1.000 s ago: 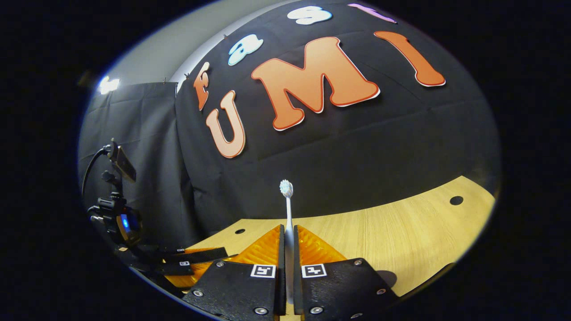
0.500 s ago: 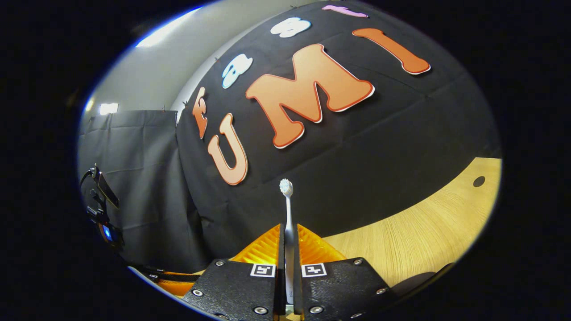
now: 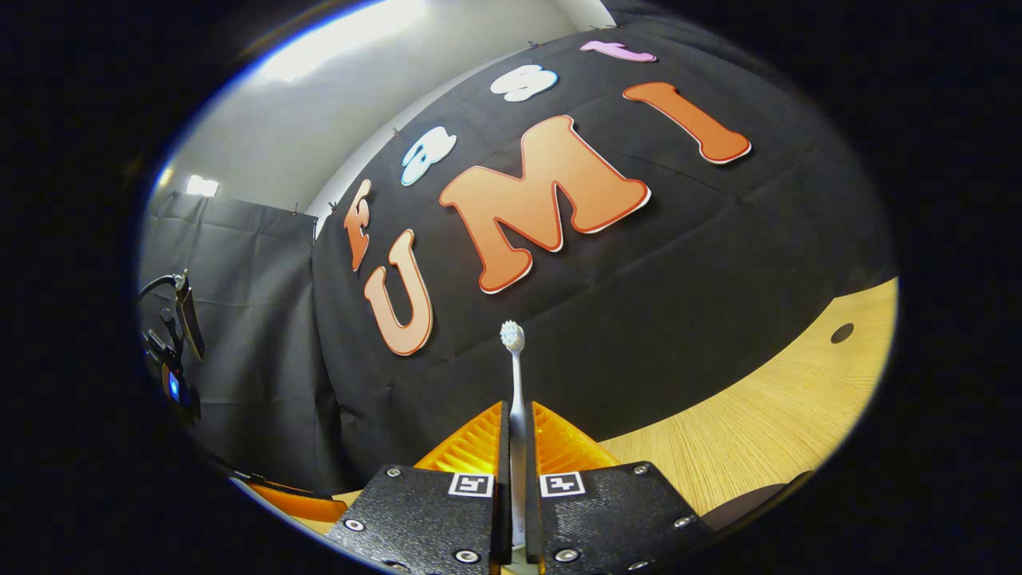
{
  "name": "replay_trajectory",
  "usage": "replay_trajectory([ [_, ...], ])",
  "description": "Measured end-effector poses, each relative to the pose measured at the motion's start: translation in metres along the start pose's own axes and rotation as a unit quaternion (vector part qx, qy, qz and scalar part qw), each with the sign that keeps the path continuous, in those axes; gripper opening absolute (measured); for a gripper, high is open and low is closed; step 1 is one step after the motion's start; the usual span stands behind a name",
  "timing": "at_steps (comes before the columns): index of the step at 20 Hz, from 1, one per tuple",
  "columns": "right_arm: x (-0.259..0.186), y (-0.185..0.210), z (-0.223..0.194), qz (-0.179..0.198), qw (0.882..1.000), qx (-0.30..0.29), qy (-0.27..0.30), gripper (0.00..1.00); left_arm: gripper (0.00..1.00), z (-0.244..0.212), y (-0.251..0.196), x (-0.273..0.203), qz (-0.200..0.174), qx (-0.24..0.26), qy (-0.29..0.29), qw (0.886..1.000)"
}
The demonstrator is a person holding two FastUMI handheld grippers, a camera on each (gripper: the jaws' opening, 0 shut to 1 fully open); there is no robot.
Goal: Put the toothbrush and toothpaste on the desktop into the cup, then pick up the cup and place it on the coaster on the desktop.
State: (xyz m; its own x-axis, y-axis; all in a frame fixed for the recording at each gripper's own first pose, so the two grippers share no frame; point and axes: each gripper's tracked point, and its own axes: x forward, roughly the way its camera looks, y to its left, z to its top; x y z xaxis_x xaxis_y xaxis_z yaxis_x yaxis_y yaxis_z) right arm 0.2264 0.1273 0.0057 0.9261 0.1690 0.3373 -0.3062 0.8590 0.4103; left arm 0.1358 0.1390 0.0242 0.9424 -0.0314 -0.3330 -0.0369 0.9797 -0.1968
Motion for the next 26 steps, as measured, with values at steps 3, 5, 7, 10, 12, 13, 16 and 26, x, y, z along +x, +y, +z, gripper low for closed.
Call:
replay_trajectory([
  [3,-0.004,0.000,-0.010,-0.004,1.000,0.002,0.016,0.07,0.94,0.003,-0.002,-0.002,0.000,0.004,-0.002,1.000],
  [5,-0.009,-0.002,-0.012,-0.009,1.000,0.000,0.028,0.10,0.94,0.001,-0.004,-0.003,0.000,0.005,-0.003,1.000],
  [7,-0.015,-0.005,-0.010,-0.015,0.999,-0.018,0.040,0.14,0.94,0.002,-0.010,-0.007,-0.005,0.005,-0.003,1.000],
  [10,-0.027,0.001,0.006,-0.004,0.998,-0.043,0.052,0.25,0.94,0.010,-0.029,-0.007,-0.020,0.016,-0.003,1.000],
  [12,-0.037,0.001,0.016,-0.003,0.996,-0.056,0.065,0.35,0.94,0.014,-0.041,-0.006,-0.033,0.024,0.001,0.999],
  [13,-0.043,0.001,0.026,-0.002,0.996,-0.062,0.067,0.42,0.94,0.014,-0.049,-0.005,-0.045,0.024,0.006,0.999],
  [16,-0.057,-0.005,0.045,-0.008,0.993,-0.096,0.074,0.61,0.94,0.019,-0.066,0.000,-0.069,0.029,0.026,0.997],
  [26,-0.109,-0.039,0.097,-0.035,0.984,-0.150,0.092,0.89,0.94,0.008,-0.101,0.027,-0.122,0.073,0.174,0.974],
])
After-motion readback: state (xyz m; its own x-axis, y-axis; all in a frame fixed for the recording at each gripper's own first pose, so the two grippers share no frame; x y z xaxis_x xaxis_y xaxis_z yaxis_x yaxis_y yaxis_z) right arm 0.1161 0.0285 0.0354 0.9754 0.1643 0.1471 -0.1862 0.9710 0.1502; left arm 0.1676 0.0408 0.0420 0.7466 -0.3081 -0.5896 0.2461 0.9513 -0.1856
